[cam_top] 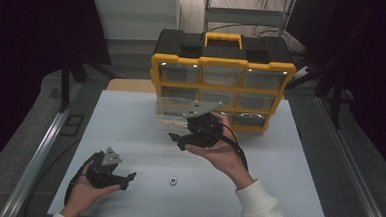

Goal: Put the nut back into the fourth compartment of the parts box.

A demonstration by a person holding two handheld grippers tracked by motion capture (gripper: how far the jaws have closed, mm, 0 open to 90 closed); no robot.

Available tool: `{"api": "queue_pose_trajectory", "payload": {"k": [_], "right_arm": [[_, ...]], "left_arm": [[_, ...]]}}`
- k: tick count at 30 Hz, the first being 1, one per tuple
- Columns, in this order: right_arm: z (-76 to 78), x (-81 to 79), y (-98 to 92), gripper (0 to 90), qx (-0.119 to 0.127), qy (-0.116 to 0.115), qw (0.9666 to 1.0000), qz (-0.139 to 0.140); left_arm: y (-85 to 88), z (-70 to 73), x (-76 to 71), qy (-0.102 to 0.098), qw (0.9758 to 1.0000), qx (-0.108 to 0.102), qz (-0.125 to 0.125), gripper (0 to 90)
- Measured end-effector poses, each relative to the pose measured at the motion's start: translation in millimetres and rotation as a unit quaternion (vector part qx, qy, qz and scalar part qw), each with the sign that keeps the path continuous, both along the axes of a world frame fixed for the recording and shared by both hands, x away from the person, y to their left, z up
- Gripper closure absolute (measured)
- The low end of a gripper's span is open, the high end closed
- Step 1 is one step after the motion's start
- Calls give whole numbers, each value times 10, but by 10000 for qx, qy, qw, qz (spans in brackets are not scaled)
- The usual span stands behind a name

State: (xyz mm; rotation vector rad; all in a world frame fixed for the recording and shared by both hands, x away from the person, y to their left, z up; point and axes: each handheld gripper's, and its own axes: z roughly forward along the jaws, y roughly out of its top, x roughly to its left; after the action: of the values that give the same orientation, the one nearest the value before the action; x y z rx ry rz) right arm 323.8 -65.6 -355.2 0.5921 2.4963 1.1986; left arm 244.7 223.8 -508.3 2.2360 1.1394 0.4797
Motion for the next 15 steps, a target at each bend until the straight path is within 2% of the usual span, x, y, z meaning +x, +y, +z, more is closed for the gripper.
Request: {"api": "queue_pose_trajectory", "payload": {"k": [8, 15], "right_arm": [[-130, -84, -57, 267, -63, 173, 9997, 133], [-243, -176, -27, 263, -128, 286, 9992, 255]], "left_arm": [[2, 1, -1, -1, 10000, -3, 4, 126], [-3, 1, -2, 0, 10000, -3, -1, 126]]}}
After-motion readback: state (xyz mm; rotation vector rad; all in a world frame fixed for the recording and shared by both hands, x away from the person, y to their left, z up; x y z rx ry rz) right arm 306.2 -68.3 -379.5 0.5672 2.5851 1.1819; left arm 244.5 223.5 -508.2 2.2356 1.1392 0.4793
